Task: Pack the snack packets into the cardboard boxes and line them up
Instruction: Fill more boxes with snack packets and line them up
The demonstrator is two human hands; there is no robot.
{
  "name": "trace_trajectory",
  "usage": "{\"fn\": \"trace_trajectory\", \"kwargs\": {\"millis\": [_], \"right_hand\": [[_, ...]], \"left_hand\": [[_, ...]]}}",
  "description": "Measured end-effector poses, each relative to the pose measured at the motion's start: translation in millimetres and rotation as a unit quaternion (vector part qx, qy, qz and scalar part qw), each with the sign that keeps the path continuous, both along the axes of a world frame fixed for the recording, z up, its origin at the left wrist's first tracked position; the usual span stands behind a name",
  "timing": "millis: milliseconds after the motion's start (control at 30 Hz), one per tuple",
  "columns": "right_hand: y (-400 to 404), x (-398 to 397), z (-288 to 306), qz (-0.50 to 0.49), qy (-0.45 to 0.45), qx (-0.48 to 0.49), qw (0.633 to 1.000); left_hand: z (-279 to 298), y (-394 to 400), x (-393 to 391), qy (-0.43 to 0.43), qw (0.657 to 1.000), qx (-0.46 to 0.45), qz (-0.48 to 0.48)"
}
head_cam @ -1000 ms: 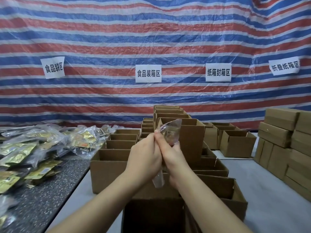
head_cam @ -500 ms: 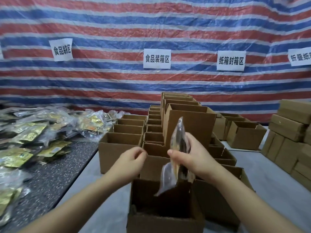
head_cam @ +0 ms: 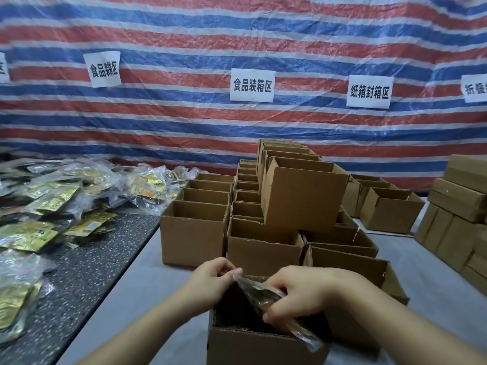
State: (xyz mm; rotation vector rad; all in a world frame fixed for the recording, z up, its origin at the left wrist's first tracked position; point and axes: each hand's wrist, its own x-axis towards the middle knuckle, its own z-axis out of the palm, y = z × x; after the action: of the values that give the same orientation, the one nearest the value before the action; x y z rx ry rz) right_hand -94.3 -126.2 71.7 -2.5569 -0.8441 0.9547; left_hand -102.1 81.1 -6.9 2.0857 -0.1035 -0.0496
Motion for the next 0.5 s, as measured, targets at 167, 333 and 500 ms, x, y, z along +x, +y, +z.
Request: {"fn": "trace_trajectory", "kwargs": {"millis": [167,333,500], "right_hand": [[24,11,-40,0.07,-0.033,-0.136,0.988],[40,17,-75,0.154,-0.118,-0.201,0.96],[22,15,-39,-0.002,-0.003,-0.038,0.999]], "left_hand": [[-4,0,3,-0.002,1.0,0.001,-0.004],[-8,-1,7,-0.02,0.999,0.033,0.015],[-10,2,12,-0.043,0.998,0.05,0.017]]}}
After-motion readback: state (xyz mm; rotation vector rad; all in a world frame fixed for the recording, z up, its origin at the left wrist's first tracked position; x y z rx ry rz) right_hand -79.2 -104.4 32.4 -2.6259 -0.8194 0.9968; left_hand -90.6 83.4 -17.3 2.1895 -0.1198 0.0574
